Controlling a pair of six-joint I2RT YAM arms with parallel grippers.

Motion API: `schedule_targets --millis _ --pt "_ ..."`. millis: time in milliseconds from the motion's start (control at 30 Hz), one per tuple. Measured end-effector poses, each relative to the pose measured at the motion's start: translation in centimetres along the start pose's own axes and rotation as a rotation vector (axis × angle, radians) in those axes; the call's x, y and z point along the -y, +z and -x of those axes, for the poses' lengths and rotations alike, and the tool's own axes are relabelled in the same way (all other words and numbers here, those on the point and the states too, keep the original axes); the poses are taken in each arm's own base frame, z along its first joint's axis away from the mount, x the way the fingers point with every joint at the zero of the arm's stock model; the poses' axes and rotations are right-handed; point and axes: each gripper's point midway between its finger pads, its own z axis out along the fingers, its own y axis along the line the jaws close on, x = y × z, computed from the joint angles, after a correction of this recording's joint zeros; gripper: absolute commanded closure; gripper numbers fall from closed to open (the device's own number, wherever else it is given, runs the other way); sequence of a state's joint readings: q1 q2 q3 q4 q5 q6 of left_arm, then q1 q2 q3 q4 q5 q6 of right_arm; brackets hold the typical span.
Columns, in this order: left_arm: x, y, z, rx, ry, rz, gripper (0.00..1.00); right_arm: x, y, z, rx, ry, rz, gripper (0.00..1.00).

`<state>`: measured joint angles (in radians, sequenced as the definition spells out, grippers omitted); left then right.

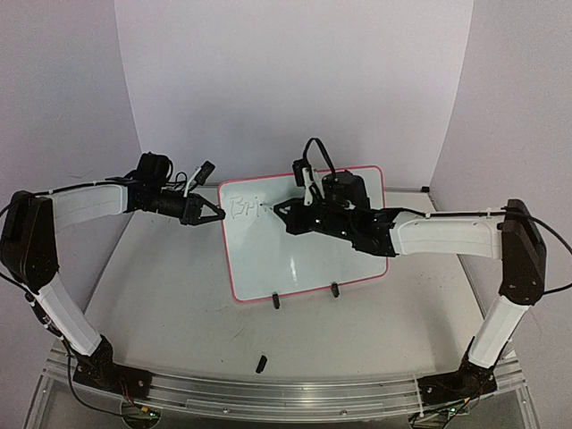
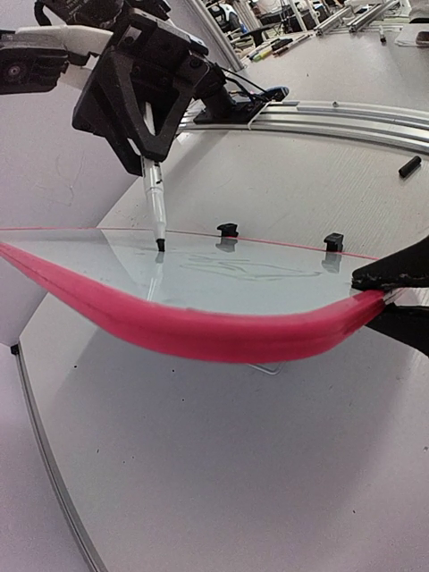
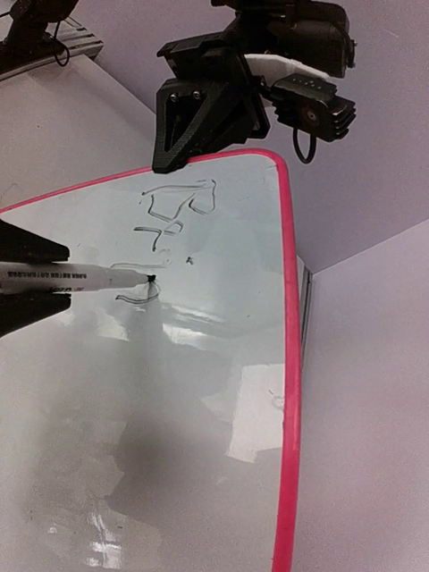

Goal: Write a sentence on the whiteboard

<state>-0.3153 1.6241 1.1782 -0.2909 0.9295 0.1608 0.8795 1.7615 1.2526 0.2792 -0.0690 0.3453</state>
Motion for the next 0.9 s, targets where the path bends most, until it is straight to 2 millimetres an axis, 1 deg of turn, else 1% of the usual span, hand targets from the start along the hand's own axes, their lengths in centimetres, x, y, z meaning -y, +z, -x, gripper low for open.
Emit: schedule_targets --millis 100,333,900 --pt "0.0 0.0 0.0 0.000 0.000 0.000 1.00 0.0 0.0 -0.2 -0.005 0.002 0.001 1.00" --pt "-0.1 0.0 0.0 -0.001 -0.002 0.008 1.00 0.4 -0.1 -1.9 -0.039 0.012 0.002 1.00" --pt "-0.1 0.0 0.0 -0.001 -0.003 0.007 1.00 0.7 -0.5 -1.2 -0.017 0.009 -0.024 1.00"
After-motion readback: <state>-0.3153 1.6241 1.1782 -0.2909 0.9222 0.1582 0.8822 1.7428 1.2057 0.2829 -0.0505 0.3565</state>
